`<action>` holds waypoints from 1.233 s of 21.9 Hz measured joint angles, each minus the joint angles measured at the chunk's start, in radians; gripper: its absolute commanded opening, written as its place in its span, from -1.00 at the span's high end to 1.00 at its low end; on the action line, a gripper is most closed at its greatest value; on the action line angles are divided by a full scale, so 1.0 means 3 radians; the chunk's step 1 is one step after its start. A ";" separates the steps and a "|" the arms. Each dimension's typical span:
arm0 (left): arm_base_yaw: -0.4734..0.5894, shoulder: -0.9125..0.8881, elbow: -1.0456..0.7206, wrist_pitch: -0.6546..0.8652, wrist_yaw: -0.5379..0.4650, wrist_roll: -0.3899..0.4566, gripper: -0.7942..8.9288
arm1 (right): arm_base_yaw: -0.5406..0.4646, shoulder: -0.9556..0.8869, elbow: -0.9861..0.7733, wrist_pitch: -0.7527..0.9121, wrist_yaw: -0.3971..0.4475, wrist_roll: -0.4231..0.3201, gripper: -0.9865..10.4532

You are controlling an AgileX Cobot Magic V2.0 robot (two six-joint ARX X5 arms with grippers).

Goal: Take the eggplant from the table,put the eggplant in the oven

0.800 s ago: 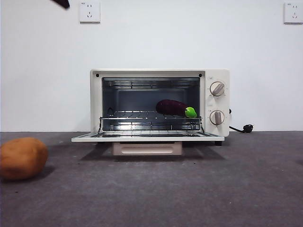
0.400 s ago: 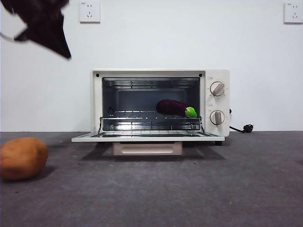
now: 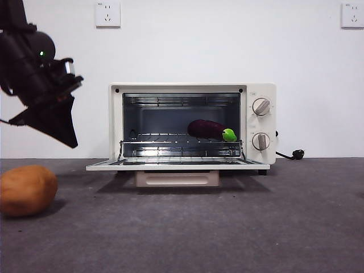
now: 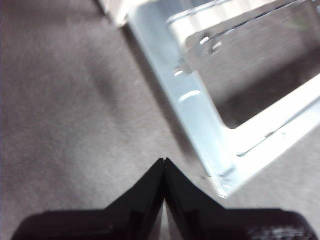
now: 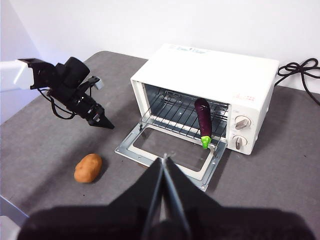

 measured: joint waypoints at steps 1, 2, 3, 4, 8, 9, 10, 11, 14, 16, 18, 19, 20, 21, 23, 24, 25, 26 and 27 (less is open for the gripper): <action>0.0004 0.0003 -0.0039 0.0055 0.0003 0.0000 0.85 | 0.0000 -0.0001 0.0000 0.0000 0.0001 -0.0001 0.85; 0.0006 0.0004 -0.0088 0.0117 0.0004 0.0000 0.85 | 0.0000 -0.0001 0.0000 0.0000 0.0001 -0.0001 0.85; 0.0006 0.0004 -0.0134 0.0169 0.0010 0.0000 0.85 | 0.0000 -0.0004 0.0000 -0.0001 0.0001 -0.0001 0.85; 0.0006 0.0005 -0.0169 0.0209 0.0037 0.0000 0.85 | 0.0000 -0.0004 0.0000 -0.0001 0.0001 -0.0001 0.85; 0.0006 0.0006 -0.0281 0.0375 0.0229 -0.0004 0.85 | 0.0000 -0.0010 0.0000 -0.0001 0.0001 -0.0001 0.85; 0.0006 0.0006 -0.0299 0.0413 0.0240 -0.0011 0.85 | 0.0000 -0.0010 0.0000 -0.0001 0.0001 -0.0001 0.85; 0.0006 0.0006 -0.0314 0.0440 0.0248 -0.0015 0.85 | 0.0000 -0.0010 0.0000 0.0000 0.0001 -0.0001 0.85; 0.0006 0.0006 -0.0332 0.0467 0.0254 -0.0024 0.85 | 0.0000 -0.0010 0.0000 -0.0001 0.0001 -0.0001 0.85; 0.0006 0.0008 -0.0343 0.0469 0.0256 -0.0027 0.85 | 0.0000 -0.0009 0.0000 0.0000 0.0001 -0.0001 0.85; 0.0006 0.0008 -0.0343 0.0478 0.0263 -0.0027 0.85 | 0.0000 -0.0009 0.0000 0.0000 0.0001 -0.0001 0.85; 0.0006 0.0013 -0.0343 0.0488 0.0289 -0.0028 0.85 | 0.0000 -0.0009 0.0000 -0.0001 0.0001 -0.0001 0.85; 0.0006 0.0018 -0.0343 0.0496 0.0332 -0.0031 0.85 | 0.0000 -0.0009 0.0000 -0.0001 0.0001 -0.0001 0.85; 0.0006 0.0031 -0.0343 0.0500 0.0398 -0.0037 0.85 | 0.0000 -0.0009 0.0000 -0.0001 0.0001 -0.0001 0.85; 0.0006 0.0065 -0.0343 0.0521 0.0481 -0.0052 0.85 | 0.0001 -0.0009 0.0000 -0.0001 0.0001 -0.0001 0.85; 0.0006 0.0142 -0.0343 0.0538 0.0509 -0.0062 0.85 | 0.0003 -0.0009 0.0000 -0.0003 0.0001 -0.0001 0.85; 0.0006 0.0206 -0.0343 0.0538 0.0516 -0.0065 0.85 | 0.0003 -0.0009 0.0000 -0.0003 0.0001 -0.0001 0.85; 0.0003 0.0251 -0.0345 0.0537 0.0515 -0.0067 0.85 | 0.0003 -0.0010 0.0000 -0.0001 0.0001 -0.0001 0.85; 0.0000 0.0290 -0.0345 0.0538 0.0515 -0.0079 0.85 | 0.0003 -0.0010 0.0000 -0.0001 0.0001 -0.0001 0.85; -0.0001 0.0327 -0.0350 0.0538 0.0515 -0.0085 0.85 | 0.0003 -0.0010 0.0000 -0.0001 0.0001 -0.0001 0.85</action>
